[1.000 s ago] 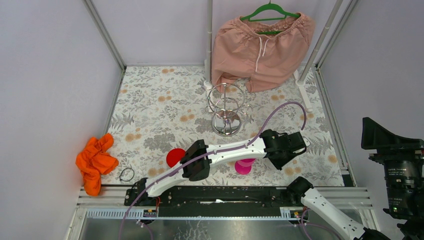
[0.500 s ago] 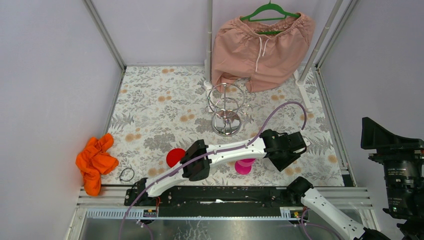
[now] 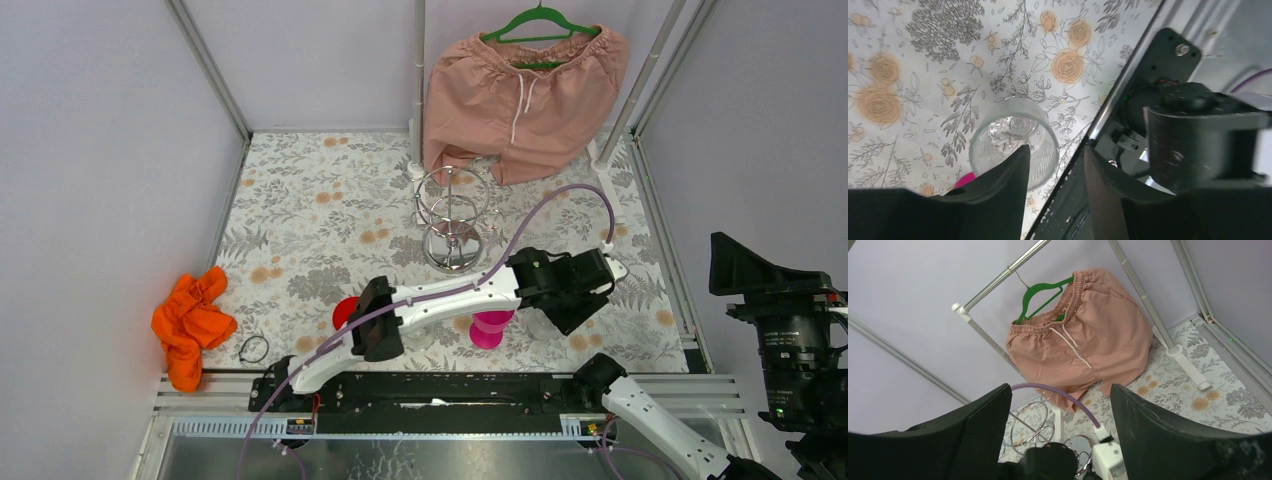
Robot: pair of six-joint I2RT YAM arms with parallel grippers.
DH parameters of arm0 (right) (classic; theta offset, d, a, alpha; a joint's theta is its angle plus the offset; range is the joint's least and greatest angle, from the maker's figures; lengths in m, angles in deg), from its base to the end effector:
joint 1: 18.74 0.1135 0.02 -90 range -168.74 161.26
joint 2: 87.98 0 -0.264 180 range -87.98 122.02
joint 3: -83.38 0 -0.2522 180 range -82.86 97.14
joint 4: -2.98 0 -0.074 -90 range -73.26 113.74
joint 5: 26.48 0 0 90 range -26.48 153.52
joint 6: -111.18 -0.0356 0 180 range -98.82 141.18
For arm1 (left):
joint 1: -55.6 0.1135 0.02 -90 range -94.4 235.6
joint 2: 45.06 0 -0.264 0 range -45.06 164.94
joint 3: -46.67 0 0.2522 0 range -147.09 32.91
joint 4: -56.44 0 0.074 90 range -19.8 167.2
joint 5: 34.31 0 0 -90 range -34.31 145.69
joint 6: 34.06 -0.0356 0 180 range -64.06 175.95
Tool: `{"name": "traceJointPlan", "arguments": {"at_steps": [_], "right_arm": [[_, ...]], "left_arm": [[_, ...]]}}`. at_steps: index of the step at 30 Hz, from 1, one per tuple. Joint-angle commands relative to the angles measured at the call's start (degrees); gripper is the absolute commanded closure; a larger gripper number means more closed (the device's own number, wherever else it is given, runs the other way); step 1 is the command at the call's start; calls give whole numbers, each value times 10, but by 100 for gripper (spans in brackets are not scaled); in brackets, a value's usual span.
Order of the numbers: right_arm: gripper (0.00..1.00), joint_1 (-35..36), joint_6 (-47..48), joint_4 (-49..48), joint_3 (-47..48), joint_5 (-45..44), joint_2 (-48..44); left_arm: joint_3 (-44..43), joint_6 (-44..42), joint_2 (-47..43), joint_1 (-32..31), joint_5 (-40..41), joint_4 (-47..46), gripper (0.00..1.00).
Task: Take the wine glass off the wine glass rack
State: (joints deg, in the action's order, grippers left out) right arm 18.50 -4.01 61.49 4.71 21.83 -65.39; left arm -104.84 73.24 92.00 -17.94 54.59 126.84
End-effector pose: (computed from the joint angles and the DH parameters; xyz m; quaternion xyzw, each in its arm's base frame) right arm -0.0495 -0.0673 0.4970 0.2342 0.5622 0.2232 0.7611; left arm 0.1464 -0.4978 0.2655 0.4531 0.8419 -0.2150 0.1990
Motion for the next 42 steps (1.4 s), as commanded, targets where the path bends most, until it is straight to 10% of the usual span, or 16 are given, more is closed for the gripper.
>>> {"name": "traceJointPlan", "arguments": {"at_steps": [1, 18, 42], "right_arm": [[20, 4, -7, -19, -12, 19, 11], [8, 4, -27, 51, -10, 36, 130], [0, 4, -12, 39, -124, -119, 231]], "left_arm": [[-2, 10, -59, -5, -7, -7, 48], [48, 65, -299, 24, 250, -54, 49], [617, 167, -733, 445, 174, -247, 48]]}}
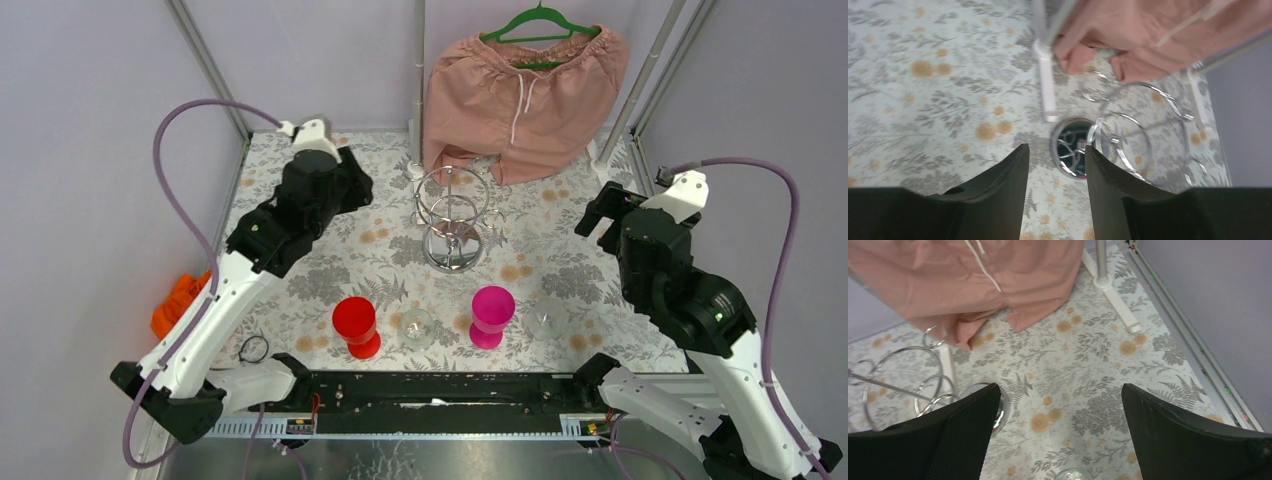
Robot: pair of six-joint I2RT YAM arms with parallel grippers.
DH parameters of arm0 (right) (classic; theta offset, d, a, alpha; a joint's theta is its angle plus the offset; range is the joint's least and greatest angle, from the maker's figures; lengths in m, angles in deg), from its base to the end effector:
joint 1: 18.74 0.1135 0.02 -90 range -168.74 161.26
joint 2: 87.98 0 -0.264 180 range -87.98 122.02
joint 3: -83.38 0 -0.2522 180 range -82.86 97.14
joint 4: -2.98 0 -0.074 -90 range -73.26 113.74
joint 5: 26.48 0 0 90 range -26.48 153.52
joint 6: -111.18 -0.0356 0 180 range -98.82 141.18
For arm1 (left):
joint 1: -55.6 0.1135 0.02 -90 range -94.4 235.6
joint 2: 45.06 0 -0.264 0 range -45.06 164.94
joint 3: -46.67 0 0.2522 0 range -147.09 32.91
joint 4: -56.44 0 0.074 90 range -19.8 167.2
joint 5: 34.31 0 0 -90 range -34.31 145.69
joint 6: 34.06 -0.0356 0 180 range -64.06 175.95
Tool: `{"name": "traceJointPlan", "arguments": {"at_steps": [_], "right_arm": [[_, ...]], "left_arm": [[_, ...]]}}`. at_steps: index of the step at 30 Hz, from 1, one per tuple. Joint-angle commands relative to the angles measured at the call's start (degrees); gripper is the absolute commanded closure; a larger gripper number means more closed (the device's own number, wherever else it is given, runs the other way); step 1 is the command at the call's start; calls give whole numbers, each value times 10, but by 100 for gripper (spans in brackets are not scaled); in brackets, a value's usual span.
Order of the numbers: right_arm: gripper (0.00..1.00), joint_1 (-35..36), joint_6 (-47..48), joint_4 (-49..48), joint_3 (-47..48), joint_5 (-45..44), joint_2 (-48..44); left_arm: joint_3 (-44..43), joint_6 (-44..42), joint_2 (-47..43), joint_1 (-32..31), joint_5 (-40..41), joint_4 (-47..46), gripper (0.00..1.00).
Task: Take the wine glass off the wine glass rack
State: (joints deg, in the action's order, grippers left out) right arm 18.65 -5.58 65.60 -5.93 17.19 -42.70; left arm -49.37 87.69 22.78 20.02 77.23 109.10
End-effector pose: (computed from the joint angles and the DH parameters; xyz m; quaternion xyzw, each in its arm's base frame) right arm 0.0994 0.0436 0.4515 0.1639 0.7585 0.0214 0.6304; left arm 0.2029 -0.1291 0.4328 -0.0735 0.8290 -0.1640 0.5297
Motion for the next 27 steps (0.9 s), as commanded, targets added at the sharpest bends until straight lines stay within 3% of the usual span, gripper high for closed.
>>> {"name": "traceJointPlan", "arguments": {"at_steps": [1, 14, 17, 27], "right_arm": [[0, 2, 3, -2, -25, -80, 6], [0, 1, -14, -43, -113, -110, 29], [0, 1, -15, -47, -115, -116, 27], [0, 1, -17, -32, -104, -117, 17]], "left_arm": [[76, 24, -50, 88, -63, -73, 48], [259, 32, -122, 315, -275, -225, 53], [278, 35, -128, 337, -310, -244, 51], [274, 33, -130, 343, -318, -236, 48]]}}
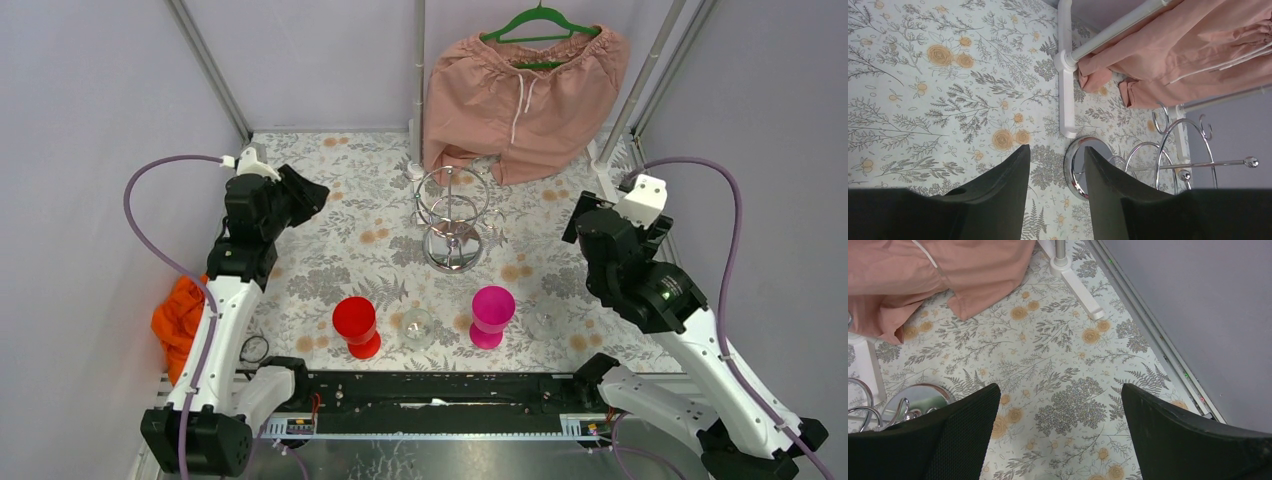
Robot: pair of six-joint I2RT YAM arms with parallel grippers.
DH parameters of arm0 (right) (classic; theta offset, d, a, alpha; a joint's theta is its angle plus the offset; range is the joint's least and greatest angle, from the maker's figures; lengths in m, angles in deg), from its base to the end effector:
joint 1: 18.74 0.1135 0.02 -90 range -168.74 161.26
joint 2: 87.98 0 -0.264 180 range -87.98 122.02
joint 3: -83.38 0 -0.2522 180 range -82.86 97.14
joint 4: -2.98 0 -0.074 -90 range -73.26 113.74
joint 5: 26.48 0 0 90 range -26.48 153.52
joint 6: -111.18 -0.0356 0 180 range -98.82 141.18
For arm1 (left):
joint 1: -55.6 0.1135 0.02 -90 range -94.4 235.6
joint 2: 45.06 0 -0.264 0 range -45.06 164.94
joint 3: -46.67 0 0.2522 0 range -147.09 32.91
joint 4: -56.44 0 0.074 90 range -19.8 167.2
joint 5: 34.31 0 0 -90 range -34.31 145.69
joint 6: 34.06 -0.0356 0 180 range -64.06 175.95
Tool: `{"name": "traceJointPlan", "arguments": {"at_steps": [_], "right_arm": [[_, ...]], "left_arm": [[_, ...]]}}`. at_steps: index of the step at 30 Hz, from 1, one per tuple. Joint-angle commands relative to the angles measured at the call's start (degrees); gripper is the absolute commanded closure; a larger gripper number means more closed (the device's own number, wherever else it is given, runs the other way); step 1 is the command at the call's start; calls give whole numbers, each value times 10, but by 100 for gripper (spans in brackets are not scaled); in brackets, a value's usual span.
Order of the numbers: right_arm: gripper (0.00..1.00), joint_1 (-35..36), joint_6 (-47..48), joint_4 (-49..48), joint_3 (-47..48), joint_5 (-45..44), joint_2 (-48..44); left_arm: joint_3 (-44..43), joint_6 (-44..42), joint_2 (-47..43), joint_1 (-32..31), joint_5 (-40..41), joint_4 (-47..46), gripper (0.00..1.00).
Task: Take the wine glass off the wine glass rack
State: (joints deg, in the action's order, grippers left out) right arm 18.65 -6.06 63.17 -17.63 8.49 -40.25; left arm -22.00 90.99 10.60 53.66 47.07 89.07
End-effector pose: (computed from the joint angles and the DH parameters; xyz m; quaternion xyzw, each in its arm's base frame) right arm 0.1295 0.0622 0.3941 0.1662 0.7817 -0.0954 0.5935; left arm 0.2194 -0.0128 0.3516 -0.1907 0.7935 -0.2405 0.5255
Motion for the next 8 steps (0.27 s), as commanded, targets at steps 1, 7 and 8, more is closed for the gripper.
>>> {"name": "traceJointPlan", "arguments": {"at_steps": [1, 7, 8], "right_arm": [[0, 2, -13, -7, 13, -30, -6], [0, 1, -25, 23, 24, -43, 17], [0, 1, -25, 24, 24, -42, 18]], "left_arm": [[1, 1, -8, 7, -17, -36, 48], [-1, -1, -12, 9, -16, -32, 47], [-1, -1, -13, 9, -15, -30, 47]]}}
